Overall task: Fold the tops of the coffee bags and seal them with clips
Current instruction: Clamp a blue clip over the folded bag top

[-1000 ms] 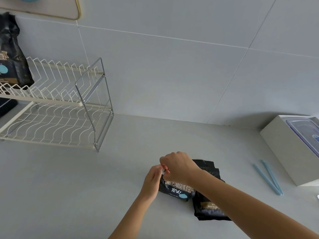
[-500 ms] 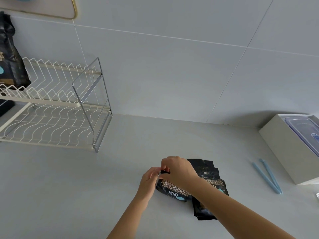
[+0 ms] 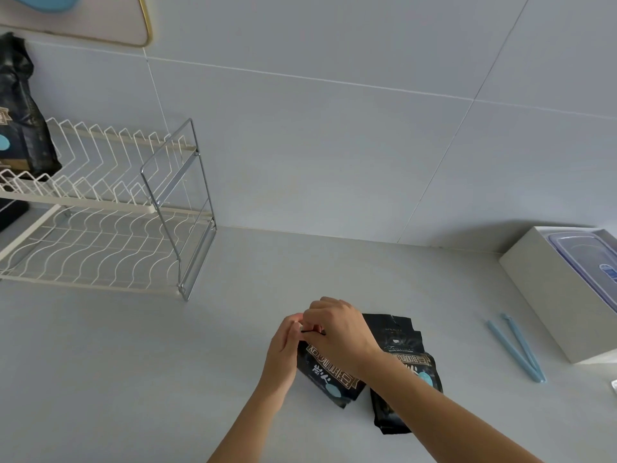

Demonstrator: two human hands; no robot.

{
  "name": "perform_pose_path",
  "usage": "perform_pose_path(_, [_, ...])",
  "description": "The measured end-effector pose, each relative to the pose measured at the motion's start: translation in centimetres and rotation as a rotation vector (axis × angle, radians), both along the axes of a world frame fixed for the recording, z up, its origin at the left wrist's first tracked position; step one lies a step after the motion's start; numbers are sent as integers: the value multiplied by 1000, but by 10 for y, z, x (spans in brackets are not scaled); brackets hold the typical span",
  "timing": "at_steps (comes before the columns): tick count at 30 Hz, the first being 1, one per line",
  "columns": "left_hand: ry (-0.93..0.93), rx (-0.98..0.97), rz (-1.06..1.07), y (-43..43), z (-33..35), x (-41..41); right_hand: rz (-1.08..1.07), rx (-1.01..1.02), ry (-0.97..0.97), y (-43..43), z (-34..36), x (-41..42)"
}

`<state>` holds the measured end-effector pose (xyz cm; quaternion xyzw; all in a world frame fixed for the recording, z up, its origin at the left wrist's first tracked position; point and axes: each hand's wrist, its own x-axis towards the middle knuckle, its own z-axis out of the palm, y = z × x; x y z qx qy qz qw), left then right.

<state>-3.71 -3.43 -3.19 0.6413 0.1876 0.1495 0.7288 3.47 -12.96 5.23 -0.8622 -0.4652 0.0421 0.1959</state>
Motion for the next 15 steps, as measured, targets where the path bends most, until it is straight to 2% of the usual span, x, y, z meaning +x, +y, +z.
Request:
perform_pose_path(6, [24,66,-32,4,5,-5,61,22,10,-6,-4,2])
perform_pose_path(9, [56,174,-34,4,7,-3,39,49,61,-11,-8,7])
perform_pose_path(12, [88,322,-56,1,8,-2,-4,50,162,-19,-12,9])
perform_pose_path(15, [152,349,-3,5,2,-7,-123,115,334,-26,-17,14])
